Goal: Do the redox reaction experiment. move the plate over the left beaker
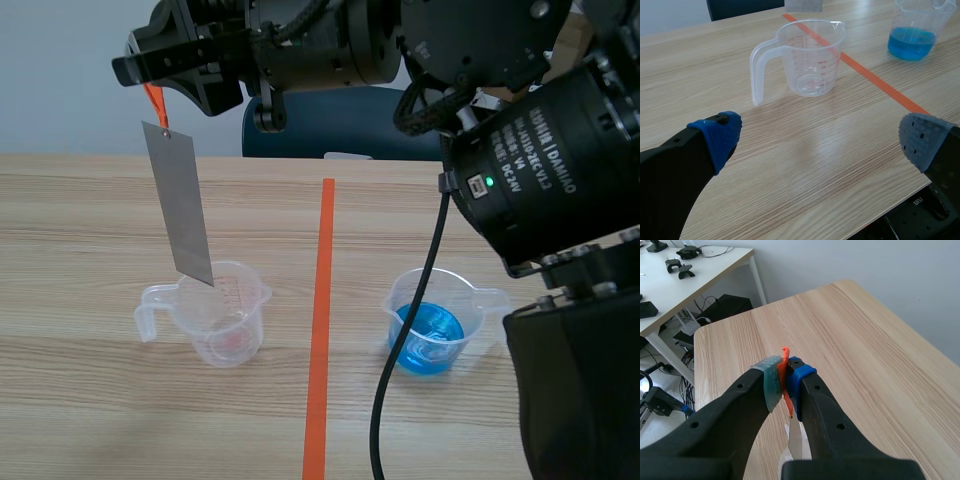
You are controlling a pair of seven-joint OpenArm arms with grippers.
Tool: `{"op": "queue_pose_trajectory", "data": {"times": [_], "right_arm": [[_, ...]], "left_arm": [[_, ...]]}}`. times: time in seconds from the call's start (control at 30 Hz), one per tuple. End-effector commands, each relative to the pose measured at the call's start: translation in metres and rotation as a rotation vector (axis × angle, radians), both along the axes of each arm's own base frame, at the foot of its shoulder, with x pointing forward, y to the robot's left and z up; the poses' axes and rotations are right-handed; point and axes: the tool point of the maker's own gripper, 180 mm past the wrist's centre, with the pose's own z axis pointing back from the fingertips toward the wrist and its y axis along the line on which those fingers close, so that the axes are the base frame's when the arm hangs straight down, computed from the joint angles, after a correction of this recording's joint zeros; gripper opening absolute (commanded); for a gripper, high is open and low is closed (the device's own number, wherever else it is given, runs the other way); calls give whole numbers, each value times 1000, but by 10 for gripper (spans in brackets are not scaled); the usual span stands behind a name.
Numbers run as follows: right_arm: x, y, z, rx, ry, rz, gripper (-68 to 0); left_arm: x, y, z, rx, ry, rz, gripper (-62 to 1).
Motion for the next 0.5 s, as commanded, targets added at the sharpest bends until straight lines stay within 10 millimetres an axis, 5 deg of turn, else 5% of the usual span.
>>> {"op": "queue_pose_trajectory", "data": {"times": [0.0, 0.47], "right_arm": [[1, 1, 10, 33, -16, 6, -673], [1, 1, 10, 33, -16, 6, -673]], "left_arm": [[0, 2, 6, -13, -28, 16, 14], [2, 9, 18, -18, -86, 28, 14]]}}
